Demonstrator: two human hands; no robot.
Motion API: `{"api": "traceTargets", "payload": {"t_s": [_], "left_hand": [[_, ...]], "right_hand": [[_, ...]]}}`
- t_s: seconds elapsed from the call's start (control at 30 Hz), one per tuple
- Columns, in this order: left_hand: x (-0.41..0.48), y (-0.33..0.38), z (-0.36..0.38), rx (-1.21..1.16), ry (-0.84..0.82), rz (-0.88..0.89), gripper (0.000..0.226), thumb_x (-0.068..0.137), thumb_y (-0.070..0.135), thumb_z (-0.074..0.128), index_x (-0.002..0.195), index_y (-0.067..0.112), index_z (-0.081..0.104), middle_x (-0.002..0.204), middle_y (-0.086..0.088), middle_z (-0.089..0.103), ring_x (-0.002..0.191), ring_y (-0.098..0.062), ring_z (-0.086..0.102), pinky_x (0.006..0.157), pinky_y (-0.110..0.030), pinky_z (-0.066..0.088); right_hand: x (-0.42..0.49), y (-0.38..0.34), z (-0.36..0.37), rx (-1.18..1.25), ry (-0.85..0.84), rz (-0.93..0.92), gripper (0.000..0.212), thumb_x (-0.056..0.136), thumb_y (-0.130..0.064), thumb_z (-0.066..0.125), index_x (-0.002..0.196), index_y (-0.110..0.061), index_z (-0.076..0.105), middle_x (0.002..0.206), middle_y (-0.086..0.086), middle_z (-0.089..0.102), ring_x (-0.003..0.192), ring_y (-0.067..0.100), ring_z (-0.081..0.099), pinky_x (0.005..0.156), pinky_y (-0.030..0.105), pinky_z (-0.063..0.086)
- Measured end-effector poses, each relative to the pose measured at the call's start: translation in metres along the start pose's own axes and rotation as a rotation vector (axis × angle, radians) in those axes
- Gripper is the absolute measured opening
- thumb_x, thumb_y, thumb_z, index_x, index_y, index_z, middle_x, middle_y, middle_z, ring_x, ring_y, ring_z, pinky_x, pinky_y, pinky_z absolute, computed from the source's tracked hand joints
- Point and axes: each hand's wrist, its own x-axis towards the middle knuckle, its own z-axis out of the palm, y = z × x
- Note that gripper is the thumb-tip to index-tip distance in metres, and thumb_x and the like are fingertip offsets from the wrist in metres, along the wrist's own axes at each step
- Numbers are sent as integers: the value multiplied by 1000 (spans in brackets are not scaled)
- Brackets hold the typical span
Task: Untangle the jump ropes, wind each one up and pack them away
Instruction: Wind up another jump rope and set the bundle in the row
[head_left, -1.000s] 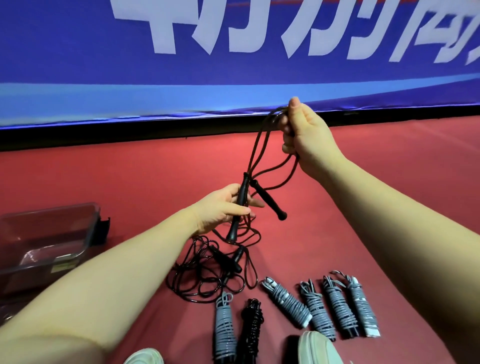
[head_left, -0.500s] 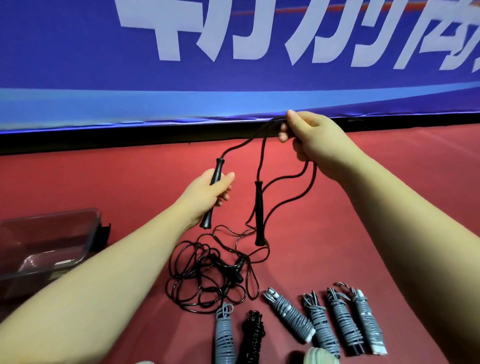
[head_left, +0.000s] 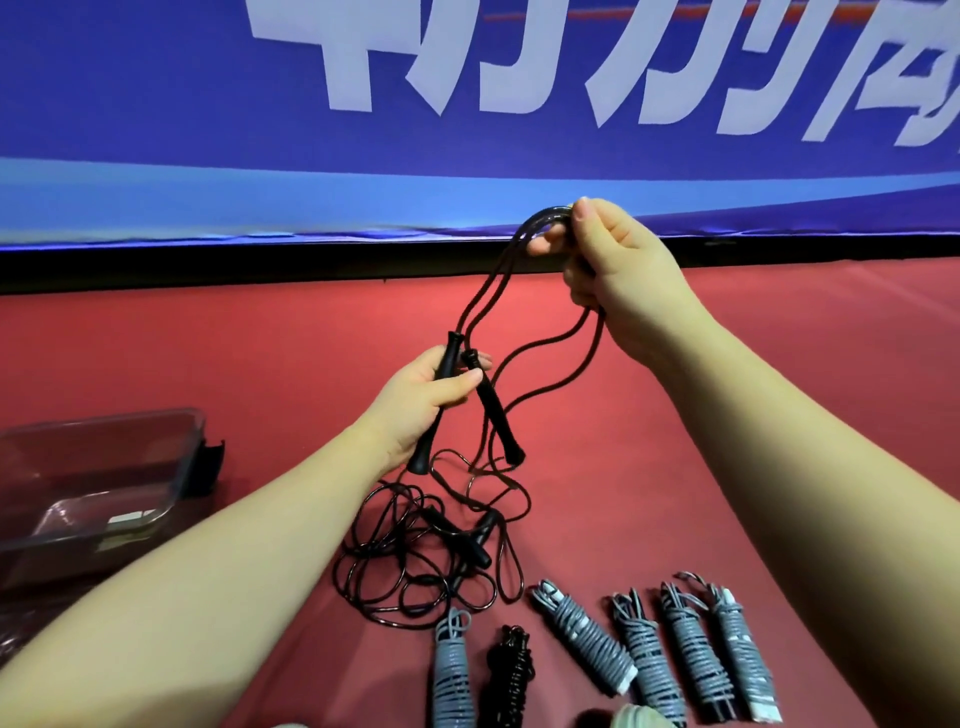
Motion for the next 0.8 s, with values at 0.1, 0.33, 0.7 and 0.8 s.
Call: {"api": "traceTargets", "payload": {"t_s": [0.1,0.33,0.7,0.8], "left_hand": [[5,8,-9,-101,139,26,12,96,9,49,92,17,56,82,6,71,88,-17,64,90,-32,49],[-1,23,-25,715,43,205,22,94,21,56,116,21,55,93,8,57,84,-13,54,69,-21,35],[-10,36,-15,845,-222,145,7,95,19,53,97,26,54,82,4,65,73,-10,61,75,-30,50],[-14,39,-16,715,-271,56,6,97,22,50,92,25,51,71,4,62,59,-10,60,62,-26,52]], "right_hand": [[-4,3,-14,-290,-32,-56,28,101,-25,37,79,-18,52,75,-8,68,45,8,35,49,17,31],[-26,29,-41,-756,-528,321,39,95,-47,36,108,-27,67,116,-15,63,113,-2,53,105,20,31],[-28,76,7,-91,-432,386,37,99,-38,33,89,-12,58,82,0,55,85,14,56,99,37,47],[-29,77,9,163,-456,574,38,98,-41,28,89,-11,50,73,0,56,66,16,61,67,25,53]]}}
